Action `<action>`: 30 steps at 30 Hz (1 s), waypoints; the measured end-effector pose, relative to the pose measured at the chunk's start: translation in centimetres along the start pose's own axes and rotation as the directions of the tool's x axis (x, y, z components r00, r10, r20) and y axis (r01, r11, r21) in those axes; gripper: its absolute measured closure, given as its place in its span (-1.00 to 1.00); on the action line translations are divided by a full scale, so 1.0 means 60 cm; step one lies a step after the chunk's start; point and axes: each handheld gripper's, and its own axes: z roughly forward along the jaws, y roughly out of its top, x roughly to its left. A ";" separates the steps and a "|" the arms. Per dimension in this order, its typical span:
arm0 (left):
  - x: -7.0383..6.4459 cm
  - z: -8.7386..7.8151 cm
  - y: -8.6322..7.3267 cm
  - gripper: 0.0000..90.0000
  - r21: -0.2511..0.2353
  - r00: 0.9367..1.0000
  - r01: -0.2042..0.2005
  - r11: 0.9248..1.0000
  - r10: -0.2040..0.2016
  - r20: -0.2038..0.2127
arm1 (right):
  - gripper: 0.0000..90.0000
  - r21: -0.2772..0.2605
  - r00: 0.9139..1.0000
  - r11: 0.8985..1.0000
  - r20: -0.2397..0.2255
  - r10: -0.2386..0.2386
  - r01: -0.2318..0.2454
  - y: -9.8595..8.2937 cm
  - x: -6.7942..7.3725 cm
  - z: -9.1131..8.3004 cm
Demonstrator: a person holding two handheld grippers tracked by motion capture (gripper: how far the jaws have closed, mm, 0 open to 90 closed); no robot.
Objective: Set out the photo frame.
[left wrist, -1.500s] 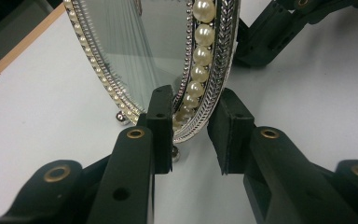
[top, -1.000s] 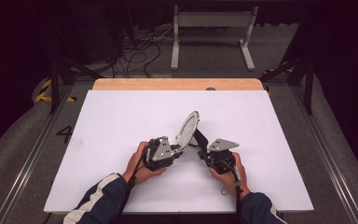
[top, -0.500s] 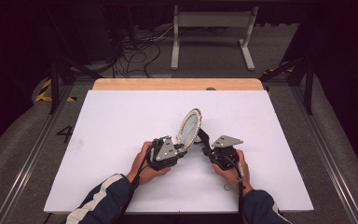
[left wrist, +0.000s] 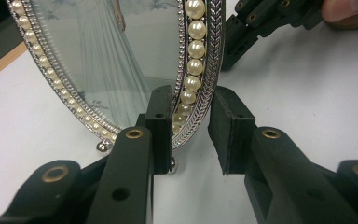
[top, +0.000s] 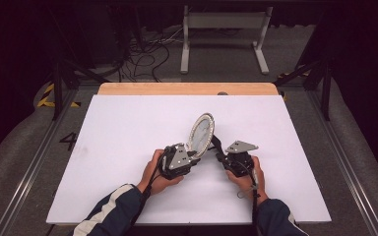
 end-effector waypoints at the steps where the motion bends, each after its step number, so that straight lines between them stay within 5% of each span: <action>1: -0.001 0.001 0.001 0.57 -0.002 1.000 0.005 1.000 -0.005 0.001 | 1.00 0.001 1.000 1.000 0.000 0.002 -0.002 0.000 -0.001 0.000; 10: 0.002 -0.008 -0.001 0.55 -0.009 1.000 0.026 1.000 -0.026 0.015 | 0.95 0.002 1.000 1.000 0.011 0.004 -0.004 0.002 0.000 0.002; 18: 0.027 -0.075 -0.022 0.51 0.004 0.999 0.035 0.999 -0.035 0.009 | 0.80 -0.078 0.997 0.997 -0.075 -0.023 0.017 0.012 0.033 -0.032; 25: 0.034 -0.141 -0.063 0.14 0.050 0.999 0.050 0.997 -0.051 0.002 | 0.34 -0.118 0.989 0.990 -0.113 -0.093 0.079 0.026 0.089 -0.040; 30: 0.040 -0.158 -0.096 -0.16 0.075 0.995 0.086 0.994 -0.082 -0.054 | 0.13 -0.126 0.995 0.992 -0.102 0.016 -0.029 0.034 0.076 -0.028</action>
